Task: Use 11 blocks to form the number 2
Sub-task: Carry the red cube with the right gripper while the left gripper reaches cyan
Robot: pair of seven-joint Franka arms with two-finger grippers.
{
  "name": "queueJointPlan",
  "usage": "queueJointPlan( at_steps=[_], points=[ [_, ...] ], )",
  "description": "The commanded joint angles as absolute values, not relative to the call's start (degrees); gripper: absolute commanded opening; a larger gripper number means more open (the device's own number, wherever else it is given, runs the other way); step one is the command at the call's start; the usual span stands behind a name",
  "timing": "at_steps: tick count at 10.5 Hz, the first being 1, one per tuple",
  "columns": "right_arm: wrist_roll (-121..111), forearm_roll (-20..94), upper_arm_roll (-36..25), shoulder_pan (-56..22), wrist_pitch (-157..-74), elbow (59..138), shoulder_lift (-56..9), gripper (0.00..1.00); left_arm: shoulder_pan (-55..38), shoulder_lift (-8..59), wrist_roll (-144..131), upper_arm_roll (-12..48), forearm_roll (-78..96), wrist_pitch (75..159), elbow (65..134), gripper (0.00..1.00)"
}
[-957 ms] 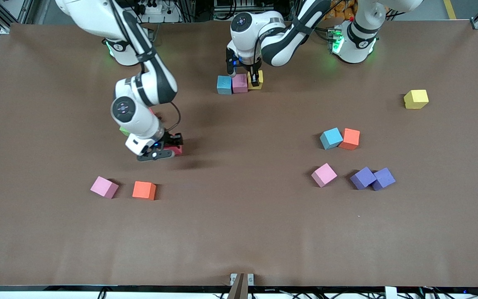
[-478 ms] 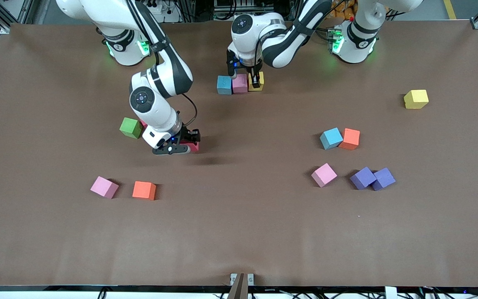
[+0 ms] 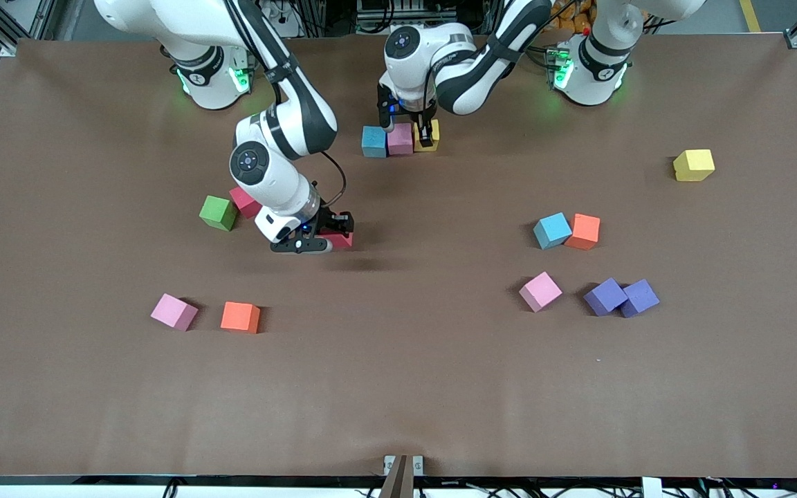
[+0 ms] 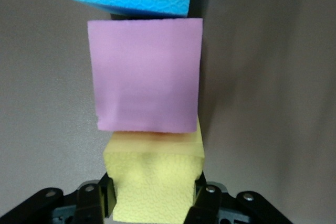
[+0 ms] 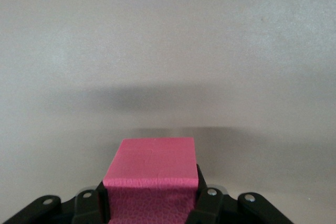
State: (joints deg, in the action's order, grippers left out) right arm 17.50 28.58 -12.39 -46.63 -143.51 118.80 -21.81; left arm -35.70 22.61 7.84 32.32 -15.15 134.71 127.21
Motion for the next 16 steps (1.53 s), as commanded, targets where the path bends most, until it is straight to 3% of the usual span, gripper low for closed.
queueJointPlan(
  at_steps=[1,2,3,4,9,16],
  points=[
    [20.91,30.06,-12.74,-47.02,-143.0,116.46,-23.38,0.32,-36.39,23.38,8.53,31.55,-17.05,133.68,125.77,0.3],
    [20.83,29.97,-12.74,-47.02,-142.91,116.46,-23.38,0.32,-36.39,23.38,8.53,31.55,-17.05,133.59,125.77,0.36],
    [20.83,29.97,-12.74,-47.02,-142.91,116.54,-23.38,0.32,-36.39,23.29,8.26,31.55,-17.05,133.68,125.77,0.62],
    [20.92,29.97,-12.74,-47.02,-142.91,116.46,-23.38,0.32,-36.39,23.29,7.65,31.55,-17.05,133.59,125.95,1.0],
    [20.92,29.97,-12.74,-47.11,-143.0,116.46,-23.38,0.32,-36.21,22.24,7.73,31.55,-17.05,133.33,125.86,1.0],
    [20.83,29.88,-12.74,-47.11,-143.0,116.54,-23.29,0.32,-34.81,14.08,8.0,31.99,-12.85,125.7,125.77,1.0]
  ],
)
